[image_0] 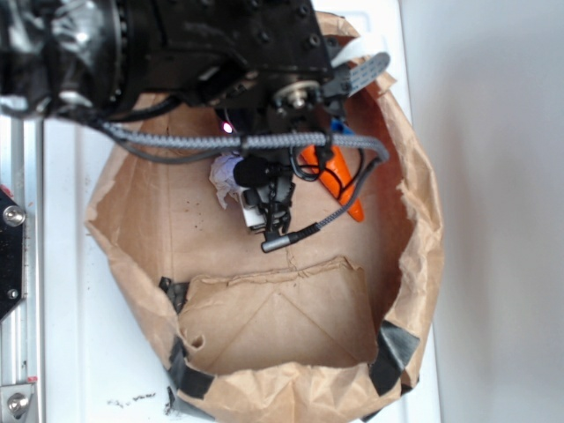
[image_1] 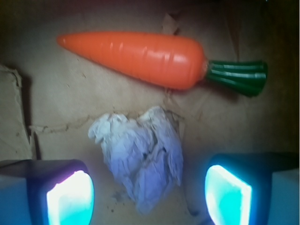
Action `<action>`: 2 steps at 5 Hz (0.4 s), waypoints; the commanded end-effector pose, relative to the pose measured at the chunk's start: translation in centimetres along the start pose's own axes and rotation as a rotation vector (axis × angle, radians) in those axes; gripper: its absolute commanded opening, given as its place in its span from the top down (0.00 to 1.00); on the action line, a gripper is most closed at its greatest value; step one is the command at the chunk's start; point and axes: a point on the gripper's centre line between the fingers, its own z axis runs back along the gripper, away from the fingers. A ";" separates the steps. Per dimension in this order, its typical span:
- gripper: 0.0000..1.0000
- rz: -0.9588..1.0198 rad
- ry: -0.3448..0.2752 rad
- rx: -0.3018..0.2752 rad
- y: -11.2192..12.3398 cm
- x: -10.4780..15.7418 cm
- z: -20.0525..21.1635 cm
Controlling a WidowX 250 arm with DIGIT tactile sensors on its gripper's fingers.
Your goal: Grab the white paper.
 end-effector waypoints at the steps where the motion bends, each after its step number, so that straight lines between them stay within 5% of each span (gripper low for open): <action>1: 0.00 0.088 -0.078 0.081 1.6 1.8 -1.1; 2: 0.00 0.081 -0.067 0.088 0.6 1.3 -1.9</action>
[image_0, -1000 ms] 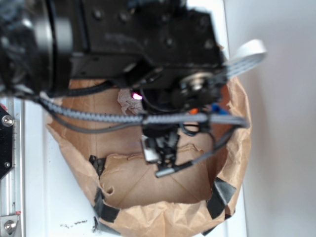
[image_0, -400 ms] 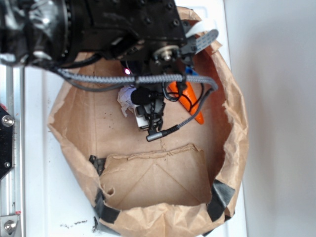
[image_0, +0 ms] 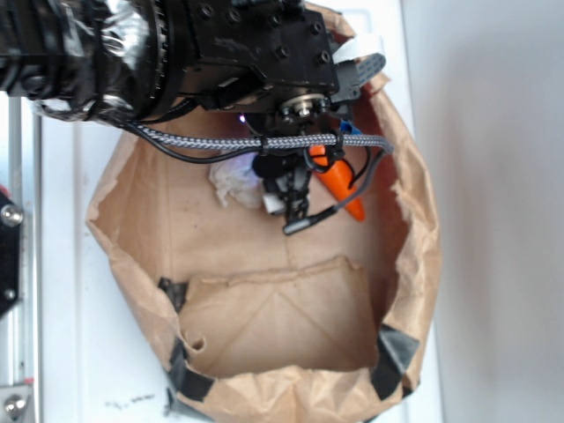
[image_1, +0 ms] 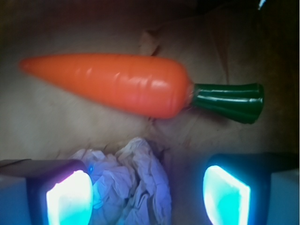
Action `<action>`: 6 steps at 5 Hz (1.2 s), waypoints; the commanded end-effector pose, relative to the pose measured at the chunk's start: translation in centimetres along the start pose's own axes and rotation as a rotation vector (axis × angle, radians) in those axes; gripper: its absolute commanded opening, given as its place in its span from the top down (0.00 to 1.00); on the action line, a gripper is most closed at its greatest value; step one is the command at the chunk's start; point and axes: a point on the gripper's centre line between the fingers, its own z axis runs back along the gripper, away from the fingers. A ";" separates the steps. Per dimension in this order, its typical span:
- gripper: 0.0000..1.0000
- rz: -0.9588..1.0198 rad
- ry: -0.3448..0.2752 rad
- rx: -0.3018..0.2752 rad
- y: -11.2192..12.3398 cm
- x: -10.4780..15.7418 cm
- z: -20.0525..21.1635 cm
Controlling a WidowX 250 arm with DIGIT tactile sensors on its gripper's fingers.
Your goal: Grab the white paper.
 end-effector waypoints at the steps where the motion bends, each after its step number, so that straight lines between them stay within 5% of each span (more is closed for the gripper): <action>1: 0.00 -0.067 0.000 0.022 -1.7 -1.6 0.2; 2: 0.00 -0.106 -0.013 0.062 -2.1 -3.6 0.2; 3: 0.00 -0.130 -0.003 0.040 -1.8 -4.8 1.2; 4: 0.28 -0.116 0.027 0.038 -1.7 -4.8 1.4; 5: 1.00 -0.099 0.030 0.055 -1.7 -4.5 1.2; 6: 1.00 -0.095 0.019 0.048 -1.5 -4.5 1.6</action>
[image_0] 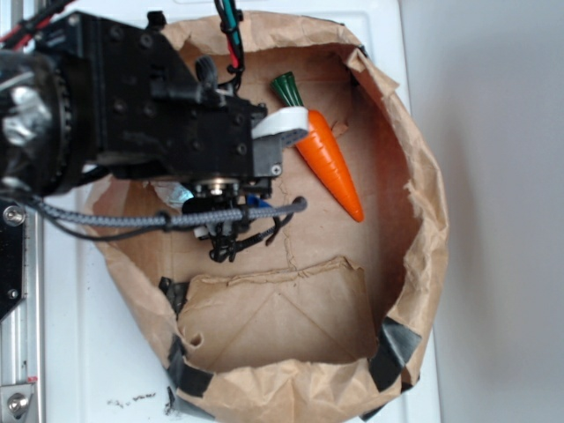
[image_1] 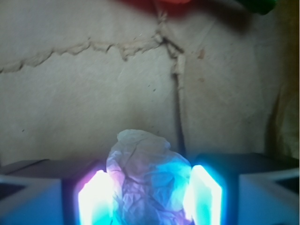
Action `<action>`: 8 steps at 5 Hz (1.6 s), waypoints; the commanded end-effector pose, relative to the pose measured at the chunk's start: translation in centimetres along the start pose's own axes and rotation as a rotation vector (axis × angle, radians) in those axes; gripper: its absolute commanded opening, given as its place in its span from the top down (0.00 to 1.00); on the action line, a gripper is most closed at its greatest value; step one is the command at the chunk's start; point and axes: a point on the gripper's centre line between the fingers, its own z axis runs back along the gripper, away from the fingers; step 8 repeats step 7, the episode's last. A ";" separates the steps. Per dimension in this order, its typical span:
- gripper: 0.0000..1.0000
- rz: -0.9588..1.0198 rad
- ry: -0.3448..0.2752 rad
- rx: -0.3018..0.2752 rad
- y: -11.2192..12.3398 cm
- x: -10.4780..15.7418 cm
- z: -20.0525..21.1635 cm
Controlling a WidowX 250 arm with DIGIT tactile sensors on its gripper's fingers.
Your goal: Grab the white paper.
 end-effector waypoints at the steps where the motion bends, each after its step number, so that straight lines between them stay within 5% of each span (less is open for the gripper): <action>1: 1.00 0.031 -0.063 -0.028 0.8 0.6 2.8; 4: 1.00 0.101 0.047 -0.296 2.3 2.8 12.5; 6: 1.00 0.132 -0.031 -0.311 0.5 3.1 13.9; 7: 0.82 0.097 -0.070 -0.256 0.3 2.6 13.5; 8: 0.82 0.097 -0.070 -0.256 0.3 2.6 13.5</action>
